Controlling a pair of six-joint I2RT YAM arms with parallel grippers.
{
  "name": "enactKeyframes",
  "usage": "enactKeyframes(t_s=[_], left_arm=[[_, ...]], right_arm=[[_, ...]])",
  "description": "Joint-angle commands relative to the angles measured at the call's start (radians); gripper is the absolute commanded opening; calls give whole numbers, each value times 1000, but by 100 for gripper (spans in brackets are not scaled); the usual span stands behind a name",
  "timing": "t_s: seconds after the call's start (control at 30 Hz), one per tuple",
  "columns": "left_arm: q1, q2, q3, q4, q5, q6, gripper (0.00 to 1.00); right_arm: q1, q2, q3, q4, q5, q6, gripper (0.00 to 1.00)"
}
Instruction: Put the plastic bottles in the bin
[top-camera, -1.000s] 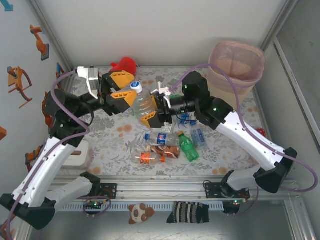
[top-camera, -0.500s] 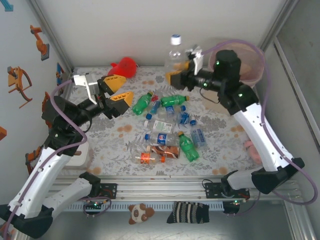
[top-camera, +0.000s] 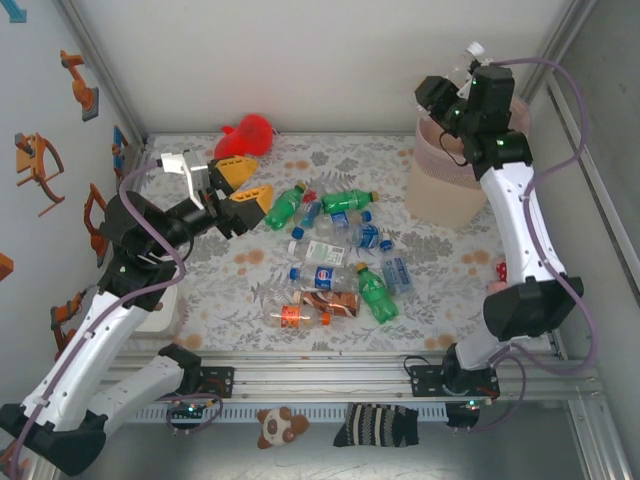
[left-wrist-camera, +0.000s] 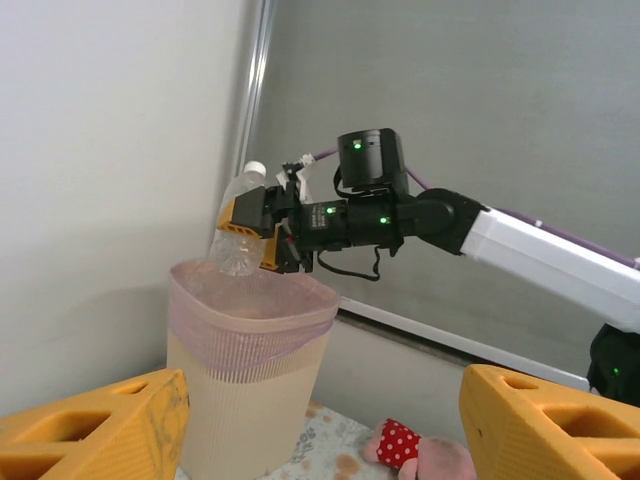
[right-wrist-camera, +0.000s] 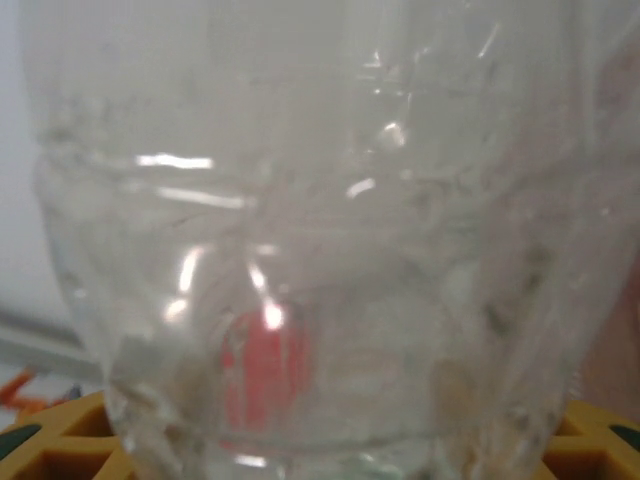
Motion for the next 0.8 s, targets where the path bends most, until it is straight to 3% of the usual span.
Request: enactKeyframes(t_s=[0.0, 0.17, 0.33, 0.77], left_arm=[[-2, -10, -21, 38, -7, -16, 71], [-2, -12, -51, 60, -11, -35, 71], [-3, 6, -77, 93, -13, -65, 71], [-1, 30, -80, 39, -29, -39, 71]], right_arm=[[-14, 31, 57, 15, 214, 235, 43], [-36, 115, 107, -98, 424, 464, 45], [-58, 186, 112, -153, 513, 683, 45], [-85, 423, 248, -149, 458, 933, 51]])
